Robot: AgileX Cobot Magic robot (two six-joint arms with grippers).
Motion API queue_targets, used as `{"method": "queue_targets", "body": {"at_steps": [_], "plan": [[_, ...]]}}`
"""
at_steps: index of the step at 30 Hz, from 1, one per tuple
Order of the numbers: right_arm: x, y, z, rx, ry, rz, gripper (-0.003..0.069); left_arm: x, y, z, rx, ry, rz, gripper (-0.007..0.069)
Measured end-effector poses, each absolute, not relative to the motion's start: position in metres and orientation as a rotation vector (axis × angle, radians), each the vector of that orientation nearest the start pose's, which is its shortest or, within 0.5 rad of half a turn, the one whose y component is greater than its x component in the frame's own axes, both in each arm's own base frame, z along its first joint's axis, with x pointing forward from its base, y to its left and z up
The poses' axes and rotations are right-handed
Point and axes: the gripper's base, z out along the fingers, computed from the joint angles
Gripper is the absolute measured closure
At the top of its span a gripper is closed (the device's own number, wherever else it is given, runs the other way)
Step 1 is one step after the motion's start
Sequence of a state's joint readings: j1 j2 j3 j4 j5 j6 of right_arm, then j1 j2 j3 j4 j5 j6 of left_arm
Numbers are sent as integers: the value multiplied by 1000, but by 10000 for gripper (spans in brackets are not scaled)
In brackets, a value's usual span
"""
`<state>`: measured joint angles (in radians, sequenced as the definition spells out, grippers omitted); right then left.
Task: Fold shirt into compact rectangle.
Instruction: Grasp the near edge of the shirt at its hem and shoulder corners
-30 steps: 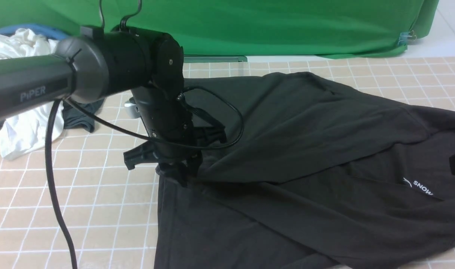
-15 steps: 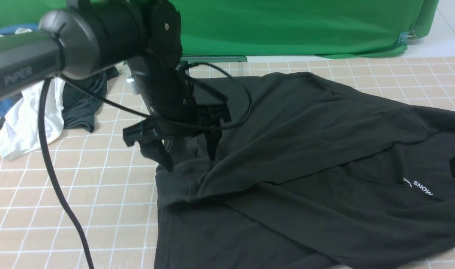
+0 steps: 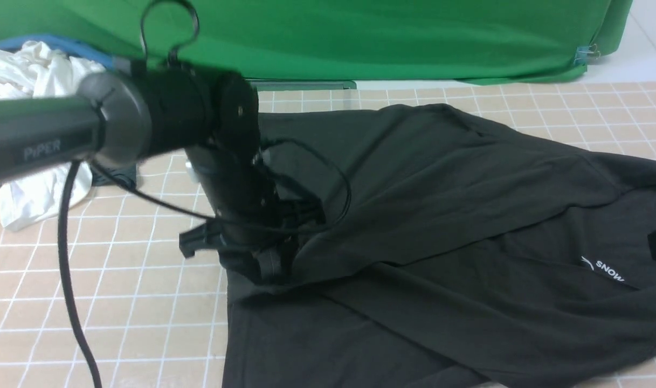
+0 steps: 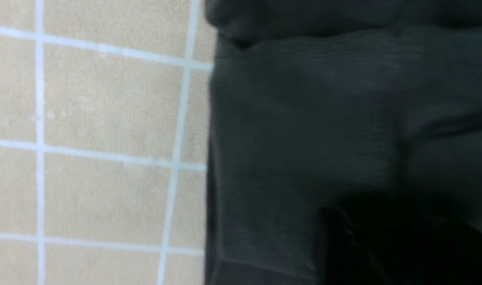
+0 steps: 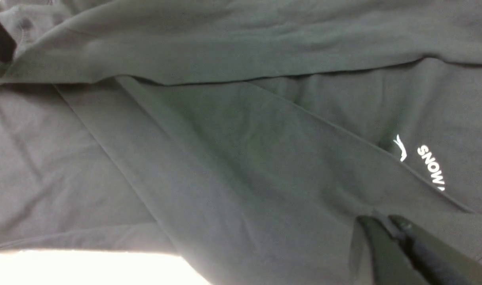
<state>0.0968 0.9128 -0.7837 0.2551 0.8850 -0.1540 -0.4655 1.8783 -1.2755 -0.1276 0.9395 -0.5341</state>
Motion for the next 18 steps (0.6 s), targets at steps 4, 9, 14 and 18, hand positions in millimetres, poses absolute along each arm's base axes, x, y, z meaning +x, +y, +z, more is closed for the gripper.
{"method": "queue_targets", "body": {"at_steps": [4, 9, 14, 18], "plan": [[161, 34, 310, -194, 2483, 291, 628, 319, -169, 168, -199, 3075, -196, 596], [160, 34, 310, -198, 2495, 292, 627, 325, -169, 185, -173, 3042, -192, 609], [160, 34, 310, -198, 2497, 292, 627, 323, -167, 240, -145, 3009, -202, 533], [160, 33, 309, -200, 2497, 288, 627, 305, -159, 269, -116, 3031, -190, 398]]}}
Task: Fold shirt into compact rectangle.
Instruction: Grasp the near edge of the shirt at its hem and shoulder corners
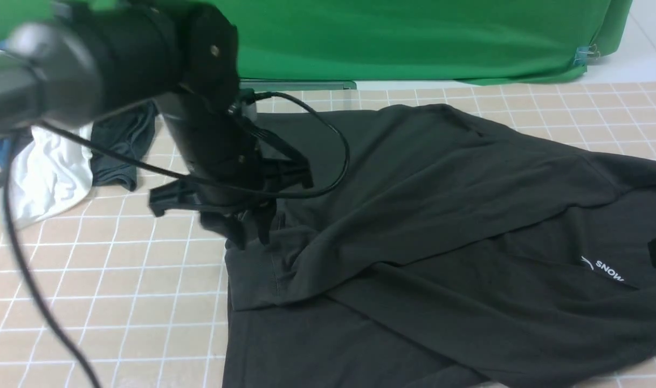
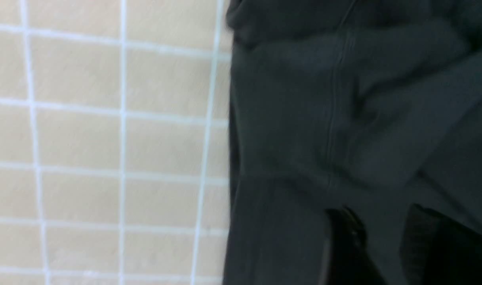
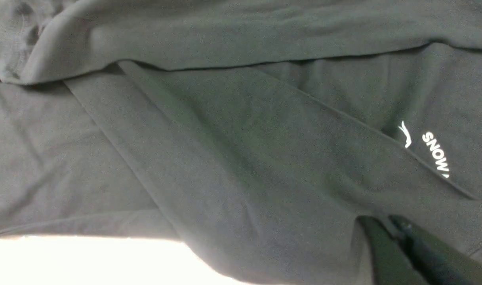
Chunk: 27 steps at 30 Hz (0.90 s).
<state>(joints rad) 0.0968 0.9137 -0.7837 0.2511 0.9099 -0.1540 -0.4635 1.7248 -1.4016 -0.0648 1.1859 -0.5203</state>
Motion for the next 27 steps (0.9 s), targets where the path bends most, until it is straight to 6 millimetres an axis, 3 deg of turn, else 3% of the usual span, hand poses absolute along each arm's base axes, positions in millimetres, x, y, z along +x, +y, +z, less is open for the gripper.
{"method": "queue_targets", "body": {"at_steps": [4, 7, 8, 10, 13, 16, 20, 27], "plan": [[160, 33, 309, -200, 2497, 287, 627, 272, -147, 267, -139, 3097, -222, 274], [160, 33, 309, -200, 2496, 287, 624, 247, -141, 252, -180, 3180, -256, 225], [160, 33, 310, -200, 2496, 287, 624, 229, -138, 240, -219, 3220, -305, 198], [160, 33, 310, -199, 2494, 287, 622, 217, -139, 230, -250, 3215, -364, 181], [160, 33, 310, -199, 2492, 286, 620, 192, -144, 199, -338, 3217, -468, 164], [161, 33, 310, -197, 2485, 284, 618, 174, -143, 176, -390, 3242, -453, 158], [162, 33, 311, -193, 2470, 282, 612, 167, -140, 158, -481, 3231, -411, 160], [162, 33, 311, -188, 2464, 281, 605, 171, -142, 156, -538, 3191, -432, 160]]}}
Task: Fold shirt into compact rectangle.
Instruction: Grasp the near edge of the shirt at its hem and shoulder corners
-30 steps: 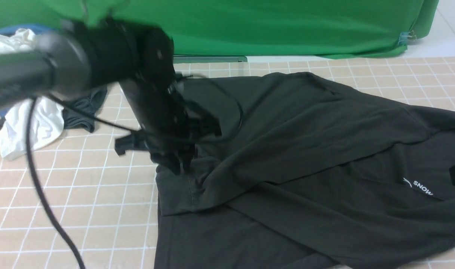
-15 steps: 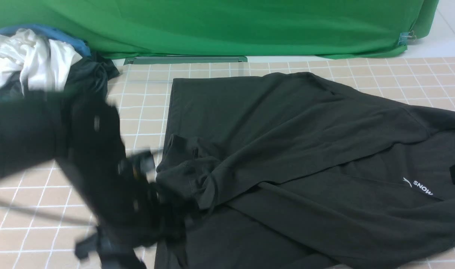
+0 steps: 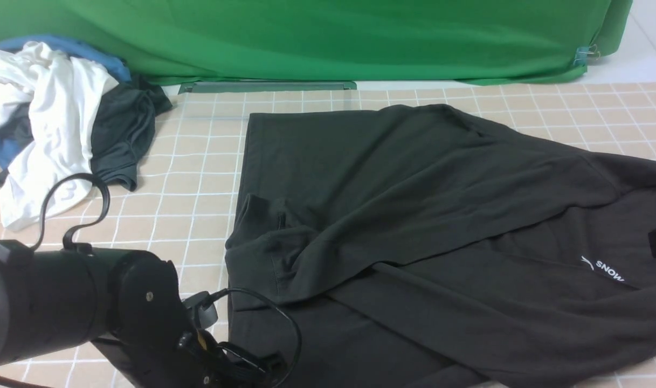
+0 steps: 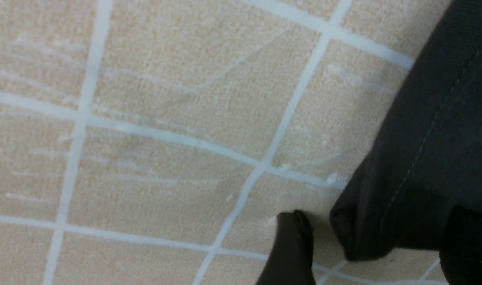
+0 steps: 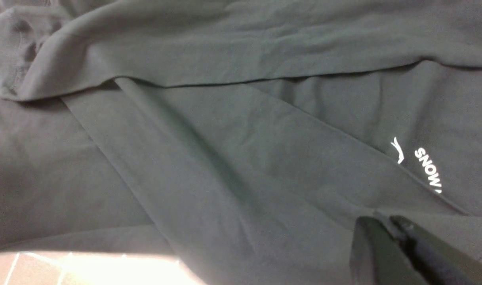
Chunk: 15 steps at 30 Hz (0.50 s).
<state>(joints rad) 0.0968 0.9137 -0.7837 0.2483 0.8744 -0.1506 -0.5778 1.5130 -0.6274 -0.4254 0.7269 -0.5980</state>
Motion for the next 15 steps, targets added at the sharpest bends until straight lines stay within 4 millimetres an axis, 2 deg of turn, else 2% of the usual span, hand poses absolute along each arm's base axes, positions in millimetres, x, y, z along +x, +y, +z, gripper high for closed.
{"method": "queue_targets", "body": {"at_steps": [7, 11, 15], "plan": [[163, 33, 311, -188, 2462, 280, 599, 175, -144, 154, -558, 3180, -439, 160], [163, 33, 311, -188, 2462, 280, 599, 187, -148, 155, -587, 3046, -530, 171], [163, 33, 311, -187, 2461, 280, 597, 188, -149, 156, -565, 3034, -537, 206]]}}
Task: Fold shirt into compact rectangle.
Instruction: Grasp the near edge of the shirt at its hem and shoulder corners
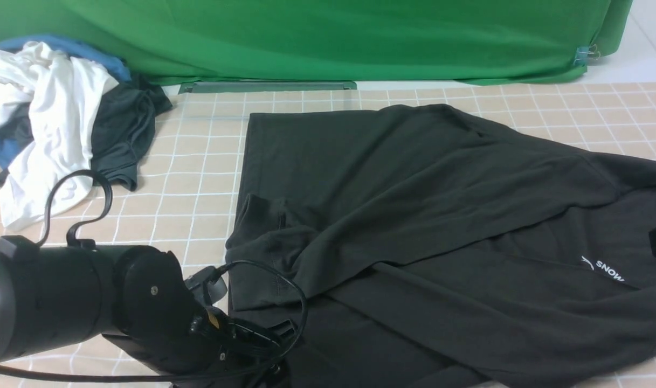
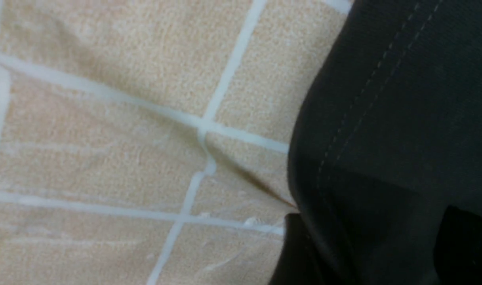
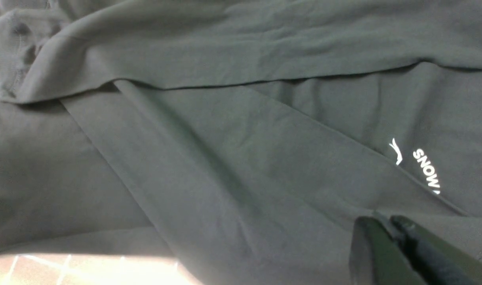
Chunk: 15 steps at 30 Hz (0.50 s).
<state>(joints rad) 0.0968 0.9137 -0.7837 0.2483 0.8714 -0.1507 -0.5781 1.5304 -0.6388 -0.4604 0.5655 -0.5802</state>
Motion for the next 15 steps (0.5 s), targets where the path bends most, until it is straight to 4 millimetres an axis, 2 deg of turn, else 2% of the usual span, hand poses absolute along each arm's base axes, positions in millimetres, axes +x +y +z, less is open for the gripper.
{"method": "queue_targets", "body": {"at_steps": [5, 12, 15], "plan": [[163, 33, 311, -187, 2461, 280, 597, 192, -150, 158, -509, 3027, -524, 251], [163, 33, 311, -187, 2461, 280, 591, 208, -154, 166, -339, 3009, -443, 290], [163, 33, 311, -187, 2461, 280, 587, 210, -155, 169, -311, 3019, -421, 351]]}}
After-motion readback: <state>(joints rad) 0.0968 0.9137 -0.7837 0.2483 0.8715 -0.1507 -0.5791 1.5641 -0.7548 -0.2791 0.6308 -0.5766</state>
